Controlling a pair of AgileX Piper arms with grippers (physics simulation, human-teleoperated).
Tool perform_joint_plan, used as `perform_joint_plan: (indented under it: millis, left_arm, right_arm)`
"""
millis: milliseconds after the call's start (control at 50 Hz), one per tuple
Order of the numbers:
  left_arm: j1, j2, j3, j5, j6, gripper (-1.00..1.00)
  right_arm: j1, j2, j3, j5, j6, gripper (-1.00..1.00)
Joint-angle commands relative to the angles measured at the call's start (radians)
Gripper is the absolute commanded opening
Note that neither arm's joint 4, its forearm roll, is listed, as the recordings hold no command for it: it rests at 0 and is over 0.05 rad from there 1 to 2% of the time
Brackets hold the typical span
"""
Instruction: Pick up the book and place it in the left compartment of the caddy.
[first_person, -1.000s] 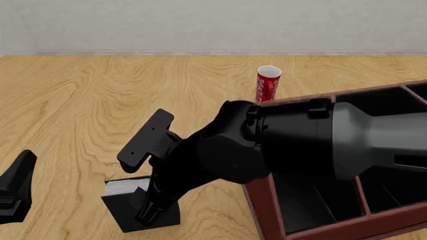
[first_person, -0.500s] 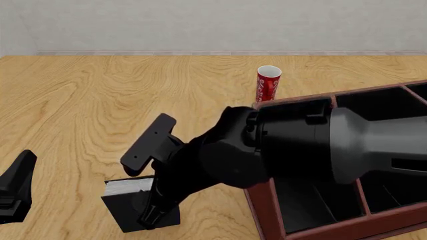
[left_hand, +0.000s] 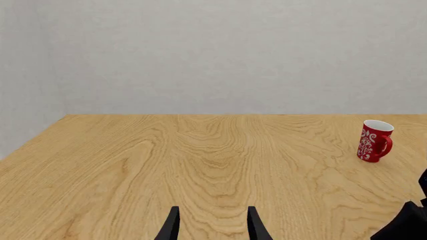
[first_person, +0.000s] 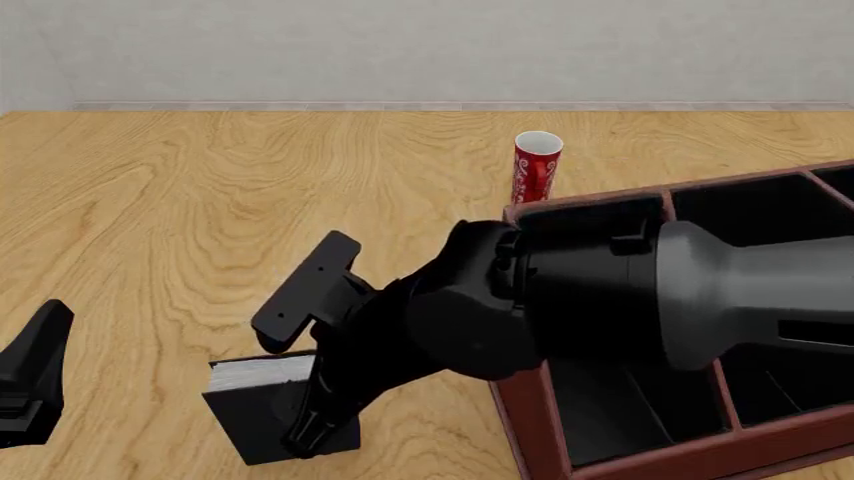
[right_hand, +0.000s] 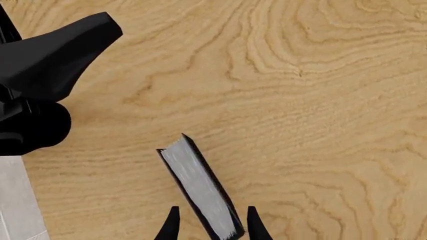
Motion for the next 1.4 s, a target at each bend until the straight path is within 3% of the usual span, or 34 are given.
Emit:
perform_joint_plan:
  millis: [20,760,940,980,1020,1060,1080,1180,1400]
  left_arm:
    - [0.0,0.0,0.0,0.0,0.0,1.0]
    - [0.0,0.0,0.0,0.0,0.0,1.0]
    - [0.0,0.0,0.0,0.0,0.0,1.0]
    - [0.0,0.0,0.0,0.0,0.0,1.0]
    - [0.0,0.0,0.0,0.0,0.0,1.0]
    - [0.0,0.0,0.0,0.0,0.0,1.0]
    - [0.0,0.0,0.0,0.0,0.0,1.0]
    - [0.0,0.0,0.0,0.0,0.0,1.0]
    - [0.0,0.0,0.0,0.0,0.0,1.0]
  right_arm:
    - [-0.005,0.003,0.013,-0.016,0.004,1.0]
    - [-0.002,0.027,0.084,-0.106,0.032,1.0]
    - [0.051,-0.036,0.176,-0.191,0.08,1.0]
    - [0.03,-0.033,0.171,-0.211,0.021,1.0]
    - [0.027,-0.032,0.177,-0.233,0.035,1.0]
    - [-0.002,-0.026,0.163,-0.247,-0.01,1.0]
    - [0.01,-0.039,0.176,-0.254,0.0,-1.0]
    - [-0.019,-0.064,0.175,-0.279,-0.064,-1.0]
    - [-0.082,-0.06,0.127,-0.284,-0.104,-1.0]
